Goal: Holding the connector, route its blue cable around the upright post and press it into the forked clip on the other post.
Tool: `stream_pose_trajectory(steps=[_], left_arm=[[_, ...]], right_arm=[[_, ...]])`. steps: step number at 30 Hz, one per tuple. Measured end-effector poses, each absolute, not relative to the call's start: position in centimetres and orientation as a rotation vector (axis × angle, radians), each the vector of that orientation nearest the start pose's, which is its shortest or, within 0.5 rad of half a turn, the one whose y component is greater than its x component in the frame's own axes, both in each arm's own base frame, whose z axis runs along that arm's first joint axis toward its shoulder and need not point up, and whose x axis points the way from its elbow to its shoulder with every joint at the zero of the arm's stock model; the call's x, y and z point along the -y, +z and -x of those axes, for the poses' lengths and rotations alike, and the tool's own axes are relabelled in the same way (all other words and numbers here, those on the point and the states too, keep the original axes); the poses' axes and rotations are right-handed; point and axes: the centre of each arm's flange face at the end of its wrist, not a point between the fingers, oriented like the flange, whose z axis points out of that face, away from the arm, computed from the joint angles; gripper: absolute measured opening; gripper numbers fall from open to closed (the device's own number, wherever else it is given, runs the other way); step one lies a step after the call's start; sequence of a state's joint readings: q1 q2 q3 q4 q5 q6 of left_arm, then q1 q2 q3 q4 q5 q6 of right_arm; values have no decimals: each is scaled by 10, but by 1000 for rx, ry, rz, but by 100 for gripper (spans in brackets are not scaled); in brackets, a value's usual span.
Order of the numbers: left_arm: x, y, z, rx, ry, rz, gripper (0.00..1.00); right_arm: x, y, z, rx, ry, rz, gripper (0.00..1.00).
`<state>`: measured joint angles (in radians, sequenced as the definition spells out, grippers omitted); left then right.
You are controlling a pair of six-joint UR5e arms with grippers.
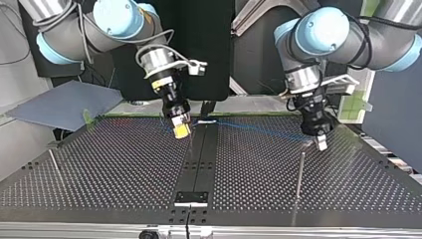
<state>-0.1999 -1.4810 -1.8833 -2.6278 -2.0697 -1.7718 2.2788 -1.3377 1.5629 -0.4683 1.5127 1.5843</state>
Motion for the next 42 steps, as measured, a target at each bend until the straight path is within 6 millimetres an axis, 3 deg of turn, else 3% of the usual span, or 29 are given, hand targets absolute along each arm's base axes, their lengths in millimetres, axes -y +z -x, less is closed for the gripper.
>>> stream_pose_trajectory(steps=[18,28,42], left_arm=[[129,474,-475,-1211,-31,459,0],[119,450,-507,-1243,-63,453,0],[103,423,-533,-1273,-72,441,0]], right_arm=[[373,443,-510,574,1973,-1472,0],[381,433,-520,572,1972,-1493,0],[398,407,-539,577,1966,-1515,0]])
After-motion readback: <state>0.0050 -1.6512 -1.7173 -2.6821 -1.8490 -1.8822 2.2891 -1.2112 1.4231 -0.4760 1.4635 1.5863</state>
